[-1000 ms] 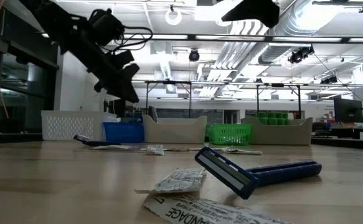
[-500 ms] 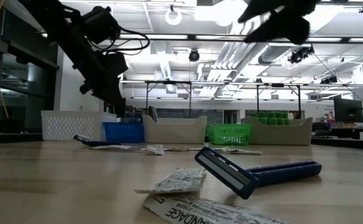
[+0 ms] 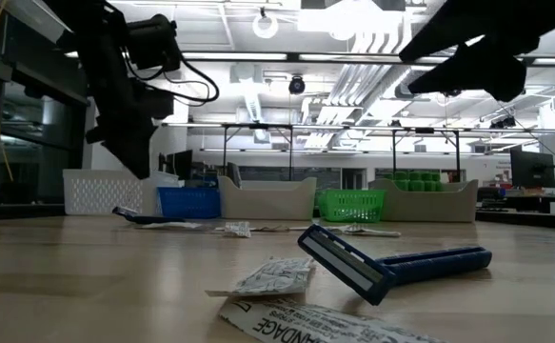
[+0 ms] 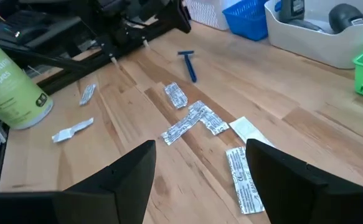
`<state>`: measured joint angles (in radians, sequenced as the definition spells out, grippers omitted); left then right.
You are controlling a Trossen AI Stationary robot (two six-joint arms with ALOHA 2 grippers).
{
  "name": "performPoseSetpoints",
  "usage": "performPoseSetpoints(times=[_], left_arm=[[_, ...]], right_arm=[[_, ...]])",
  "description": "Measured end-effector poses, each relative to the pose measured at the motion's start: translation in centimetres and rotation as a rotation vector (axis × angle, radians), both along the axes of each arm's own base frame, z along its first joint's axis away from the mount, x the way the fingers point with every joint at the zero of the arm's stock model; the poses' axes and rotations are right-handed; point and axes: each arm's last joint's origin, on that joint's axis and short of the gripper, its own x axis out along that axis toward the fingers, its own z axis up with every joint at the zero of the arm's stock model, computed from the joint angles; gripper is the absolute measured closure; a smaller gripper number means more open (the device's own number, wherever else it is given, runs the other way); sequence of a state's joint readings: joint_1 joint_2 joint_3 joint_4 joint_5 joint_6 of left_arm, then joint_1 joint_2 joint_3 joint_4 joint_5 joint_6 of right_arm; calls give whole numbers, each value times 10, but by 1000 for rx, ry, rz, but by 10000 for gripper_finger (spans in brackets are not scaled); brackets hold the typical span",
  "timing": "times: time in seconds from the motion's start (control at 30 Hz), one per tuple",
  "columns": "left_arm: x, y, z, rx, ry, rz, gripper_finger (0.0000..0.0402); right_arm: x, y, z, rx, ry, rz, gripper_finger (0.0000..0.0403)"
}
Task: Pick & Place Travel size toiletries
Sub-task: Put the razor into the blue bin
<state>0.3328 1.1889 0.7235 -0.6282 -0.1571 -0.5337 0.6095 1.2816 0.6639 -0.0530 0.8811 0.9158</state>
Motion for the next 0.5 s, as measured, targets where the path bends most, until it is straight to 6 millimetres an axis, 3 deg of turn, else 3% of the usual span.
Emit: performPoseSetpoints(times=[0.3, 0.5], left_arm=[[3, -2, -11, -123, 37, -18, 346], [12, 1, -22, -147, 107, -4, 303]], right_arm=[[-4, -3, -11, 2, -13, -5, 160], [-4, -3, -12, -14, -9, 3, 160]])
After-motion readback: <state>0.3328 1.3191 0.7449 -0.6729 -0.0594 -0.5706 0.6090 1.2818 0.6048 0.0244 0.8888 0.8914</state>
